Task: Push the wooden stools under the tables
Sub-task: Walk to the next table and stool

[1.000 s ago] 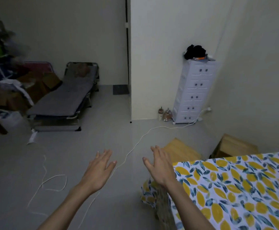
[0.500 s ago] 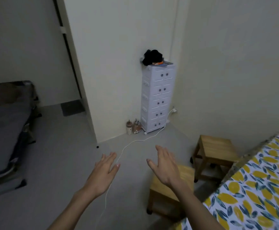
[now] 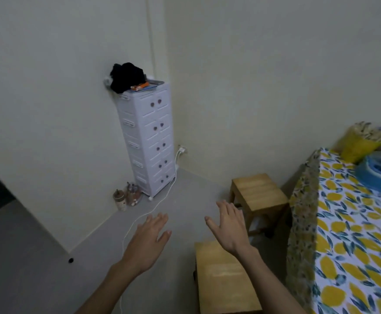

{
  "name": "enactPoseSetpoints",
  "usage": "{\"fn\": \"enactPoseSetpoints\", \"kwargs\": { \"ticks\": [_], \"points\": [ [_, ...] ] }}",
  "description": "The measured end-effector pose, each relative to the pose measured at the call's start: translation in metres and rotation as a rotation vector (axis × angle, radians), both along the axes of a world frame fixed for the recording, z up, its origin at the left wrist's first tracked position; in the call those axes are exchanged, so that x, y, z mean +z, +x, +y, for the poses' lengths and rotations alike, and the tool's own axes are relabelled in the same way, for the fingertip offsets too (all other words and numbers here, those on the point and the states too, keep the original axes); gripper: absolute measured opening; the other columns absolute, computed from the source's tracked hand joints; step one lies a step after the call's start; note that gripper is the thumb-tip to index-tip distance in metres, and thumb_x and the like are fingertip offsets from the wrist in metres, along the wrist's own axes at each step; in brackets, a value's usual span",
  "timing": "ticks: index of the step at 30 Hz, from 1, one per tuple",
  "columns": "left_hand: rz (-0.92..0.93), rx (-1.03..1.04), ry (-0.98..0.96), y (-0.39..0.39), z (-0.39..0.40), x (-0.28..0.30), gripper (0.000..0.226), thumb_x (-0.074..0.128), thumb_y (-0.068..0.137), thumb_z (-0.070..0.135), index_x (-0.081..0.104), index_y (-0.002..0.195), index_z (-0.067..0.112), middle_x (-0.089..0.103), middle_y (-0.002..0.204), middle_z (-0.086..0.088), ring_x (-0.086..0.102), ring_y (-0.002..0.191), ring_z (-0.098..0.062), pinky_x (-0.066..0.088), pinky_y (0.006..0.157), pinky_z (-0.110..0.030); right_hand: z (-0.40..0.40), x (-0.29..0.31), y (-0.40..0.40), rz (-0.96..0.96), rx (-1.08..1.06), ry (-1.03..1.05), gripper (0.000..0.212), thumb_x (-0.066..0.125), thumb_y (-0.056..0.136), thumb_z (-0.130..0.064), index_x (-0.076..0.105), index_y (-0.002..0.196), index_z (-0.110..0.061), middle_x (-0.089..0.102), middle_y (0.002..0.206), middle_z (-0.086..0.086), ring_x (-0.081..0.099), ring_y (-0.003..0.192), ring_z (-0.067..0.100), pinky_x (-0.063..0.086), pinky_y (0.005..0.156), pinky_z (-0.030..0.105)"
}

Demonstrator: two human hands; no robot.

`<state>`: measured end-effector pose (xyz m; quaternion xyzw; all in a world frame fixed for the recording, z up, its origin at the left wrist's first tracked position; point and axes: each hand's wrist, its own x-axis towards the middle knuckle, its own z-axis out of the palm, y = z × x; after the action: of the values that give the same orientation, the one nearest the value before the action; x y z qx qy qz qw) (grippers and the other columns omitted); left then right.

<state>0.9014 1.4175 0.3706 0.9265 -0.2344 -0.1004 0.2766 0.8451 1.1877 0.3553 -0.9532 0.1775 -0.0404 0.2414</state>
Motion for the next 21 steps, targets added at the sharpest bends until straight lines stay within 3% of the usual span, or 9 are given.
{"fn": "enactPoseSetpoints", "kwargs": {
  "ticks": [7,13,17,21],
  "points": [
    [-0.043,-0.162,0.015,0.147,-0.043,-0.003,0.050,0.043,0.099,0.032,0.031,0.146,0.021,0.025,0.156,0.002,0.011,0.147,-0.017,0.010,0.117,-0.031,-0.043,-0.005,0.125,0.037,-0.131,0.034,0.068,0.038,0.095,-0.055,0.025,0.150,-0.018,0.023,0.160,0.006,0.013,0.148,0.025,0.010,0.121,0.046],
    [0.010,-0.381,0.053,0.257,-0.107,-0.020,0.054,0.040,0.098,0.034,0.029,0.147,0.016,0.024,0.156,0.001,0.012,0.147,-0.018,0.010,0.118,-0.032,-0.084,-0.029,0.182,0.099,-0.304,0.073,0.071,0.031,0.090,-0.062,0.031,0.147,-0.020,0.027,0.158,0.006,0.020,0.146,0.025,0.019,0.119,0.048],
    [0.086,-0.639,-0.011,0.333,-0.173,-0.042,0.048,0.043,0.099,0.020,0.031,0.146,0.018,0.025,0.153,0.008,0.011,0.145,-0.009,0.005,0.114,-0.017,-0.116,-0.047,0.221,0.107,-0.480,0.100,0.063,0.037,0.093,-0.058,0.033,0.145,-0.022,0.027,0.157,0.004,0.020,0.145,0.024,0.018,0.120,0.046],
    [0.146,-0.902,-0.013,0.401,-0.233,-0.053,0.048,0.042,0.100,0.020,0.029,0.146,0.022,0.021,0.147,0.018,0.009,0.140,0.003,0.000,0.108,-0.004,-0.140,-0.060,0.264,0.147,-0.658,0.129,0.066,0.040,0.095,-0.053,0.022,0.150,-0.021,0.019,0.161,0.006,0.013,0.148,0.027,0.014,0.121,0.046]
  ]
}}
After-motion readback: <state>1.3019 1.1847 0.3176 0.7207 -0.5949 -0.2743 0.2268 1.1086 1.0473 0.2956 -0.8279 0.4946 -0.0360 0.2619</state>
